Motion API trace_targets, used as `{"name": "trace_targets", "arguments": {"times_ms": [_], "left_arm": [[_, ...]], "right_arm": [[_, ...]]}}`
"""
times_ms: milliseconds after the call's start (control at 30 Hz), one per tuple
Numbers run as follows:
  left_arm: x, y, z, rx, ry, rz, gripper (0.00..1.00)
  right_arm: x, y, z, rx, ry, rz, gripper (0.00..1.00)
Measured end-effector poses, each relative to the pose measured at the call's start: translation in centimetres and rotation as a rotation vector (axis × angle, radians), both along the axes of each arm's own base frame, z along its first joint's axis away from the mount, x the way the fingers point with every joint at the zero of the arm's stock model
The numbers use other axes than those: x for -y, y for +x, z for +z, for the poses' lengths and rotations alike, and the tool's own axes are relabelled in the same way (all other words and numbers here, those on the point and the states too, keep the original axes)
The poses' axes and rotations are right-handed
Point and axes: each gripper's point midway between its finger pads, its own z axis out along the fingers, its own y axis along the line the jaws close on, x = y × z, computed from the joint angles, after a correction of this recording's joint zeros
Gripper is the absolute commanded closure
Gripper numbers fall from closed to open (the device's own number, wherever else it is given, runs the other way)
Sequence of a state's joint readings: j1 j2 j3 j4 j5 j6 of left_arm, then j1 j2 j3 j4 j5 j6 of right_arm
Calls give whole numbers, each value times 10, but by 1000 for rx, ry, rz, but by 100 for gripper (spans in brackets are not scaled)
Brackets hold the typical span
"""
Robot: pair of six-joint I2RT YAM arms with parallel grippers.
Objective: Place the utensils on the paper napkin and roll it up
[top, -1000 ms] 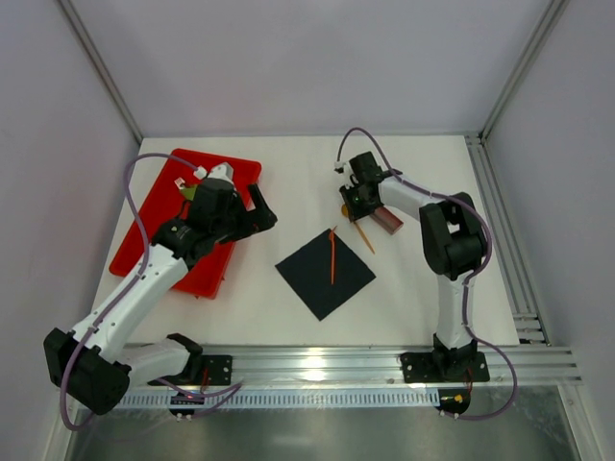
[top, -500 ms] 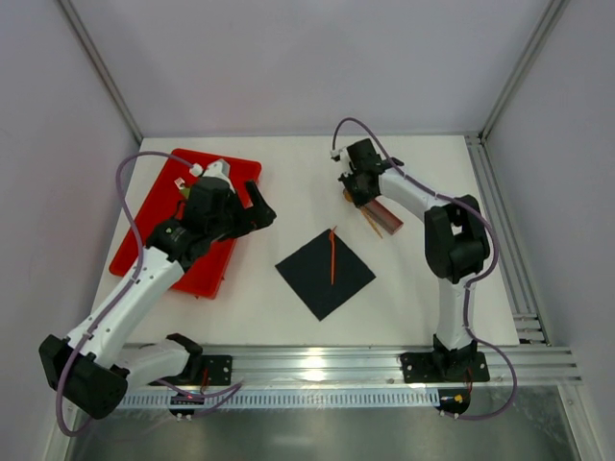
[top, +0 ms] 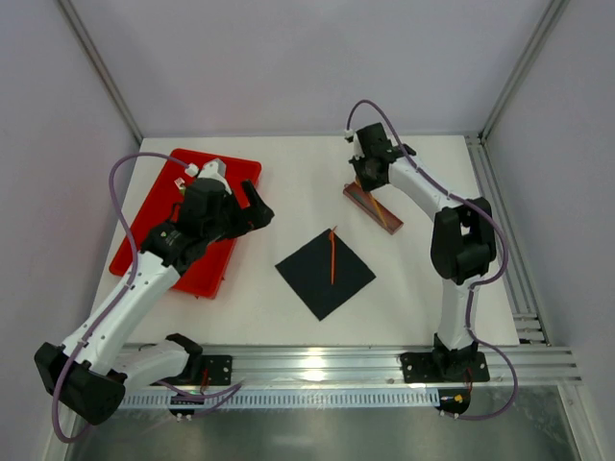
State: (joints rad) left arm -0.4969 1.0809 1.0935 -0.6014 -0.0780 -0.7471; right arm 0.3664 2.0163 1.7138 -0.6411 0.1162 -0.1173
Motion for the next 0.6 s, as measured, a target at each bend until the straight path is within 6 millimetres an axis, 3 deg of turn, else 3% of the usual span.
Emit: {"name": "trace_targets", "arguments": {"times_ms": [133,300,433,600], "left_arm": [[1,2,0,7,-5,-2,0],[3,3,-12,-12,7,-6,0],[6,3,-33,-67,25,-20,1],[6,-2,-48,-105,36,-33,0]], "right_arm": [[-7,-19,3,-40,99,-127,96],[-37,-70,-3,-97,188,-240,96],[-70,-105,-17,-128,245,-278,96],[-87,-133,-40,-171,271,-352,96]]}}
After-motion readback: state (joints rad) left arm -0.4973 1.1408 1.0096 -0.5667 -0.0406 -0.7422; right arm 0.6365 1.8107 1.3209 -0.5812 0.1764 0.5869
